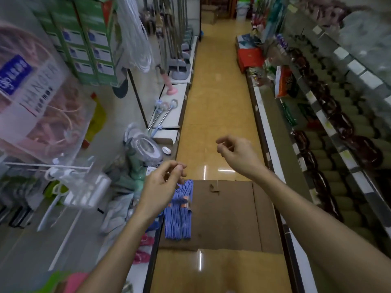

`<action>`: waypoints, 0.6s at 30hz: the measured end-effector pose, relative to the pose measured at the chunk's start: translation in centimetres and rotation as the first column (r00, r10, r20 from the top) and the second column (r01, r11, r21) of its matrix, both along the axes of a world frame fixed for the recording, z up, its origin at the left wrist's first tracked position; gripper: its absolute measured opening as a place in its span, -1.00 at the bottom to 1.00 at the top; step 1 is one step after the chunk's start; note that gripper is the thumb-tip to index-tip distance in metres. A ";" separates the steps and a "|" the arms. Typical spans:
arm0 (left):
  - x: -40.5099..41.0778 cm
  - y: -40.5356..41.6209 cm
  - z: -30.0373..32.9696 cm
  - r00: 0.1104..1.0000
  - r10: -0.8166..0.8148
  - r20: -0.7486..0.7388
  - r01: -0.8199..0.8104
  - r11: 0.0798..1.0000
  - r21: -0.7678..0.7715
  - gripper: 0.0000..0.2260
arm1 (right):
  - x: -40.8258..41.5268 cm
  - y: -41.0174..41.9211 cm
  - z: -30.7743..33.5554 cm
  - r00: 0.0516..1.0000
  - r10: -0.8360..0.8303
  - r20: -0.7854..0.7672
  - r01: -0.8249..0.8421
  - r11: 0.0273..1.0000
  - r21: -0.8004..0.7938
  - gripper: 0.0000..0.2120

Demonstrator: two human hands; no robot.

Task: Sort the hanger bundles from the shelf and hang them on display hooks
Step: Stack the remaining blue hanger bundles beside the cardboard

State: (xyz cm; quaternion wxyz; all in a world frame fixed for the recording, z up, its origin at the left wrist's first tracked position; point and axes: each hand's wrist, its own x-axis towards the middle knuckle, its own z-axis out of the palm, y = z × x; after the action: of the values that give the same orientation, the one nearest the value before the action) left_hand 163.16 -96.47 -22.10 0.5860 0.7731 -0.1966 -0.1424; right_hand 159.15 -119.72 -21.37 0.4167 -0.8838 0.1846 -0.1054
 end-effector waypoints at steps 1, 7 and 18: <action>0.4 -0.2 -1.6 1.000 0.019 -0.022 -0.019 1.000 -0.002 -0.85 | 0.8 -0.3 -1.7 1.000 0.006 -0.016 -0.006 1.000 0.007 -0.77; 3.8 -1.0 -14.0 0.996 0.089 -0.012 -0.089 0.995 0.047 -0.85 | 4.5 -2.1 -14.4 0.998 0.052 -0.047 -0.052 0.999 -0.008 -0.82; 11.4 -1.4 -46.9 0.988 0.128 0.090 -0.135 0.987 0.086 -0.77 | 10.4 -4.4 -46.6 0.995 0.088 -0.038 -0.088 0.996 -0.009 -0.86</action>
State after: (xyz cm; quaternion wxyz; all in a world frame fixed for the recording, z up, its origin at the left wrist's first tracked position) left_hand 174.60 -97.86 -68.96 0.5492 0.8158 -0.1628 -0.0798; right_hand 169.56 -124.13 -67.96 0.4126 -0.8952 0.1528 -0.0711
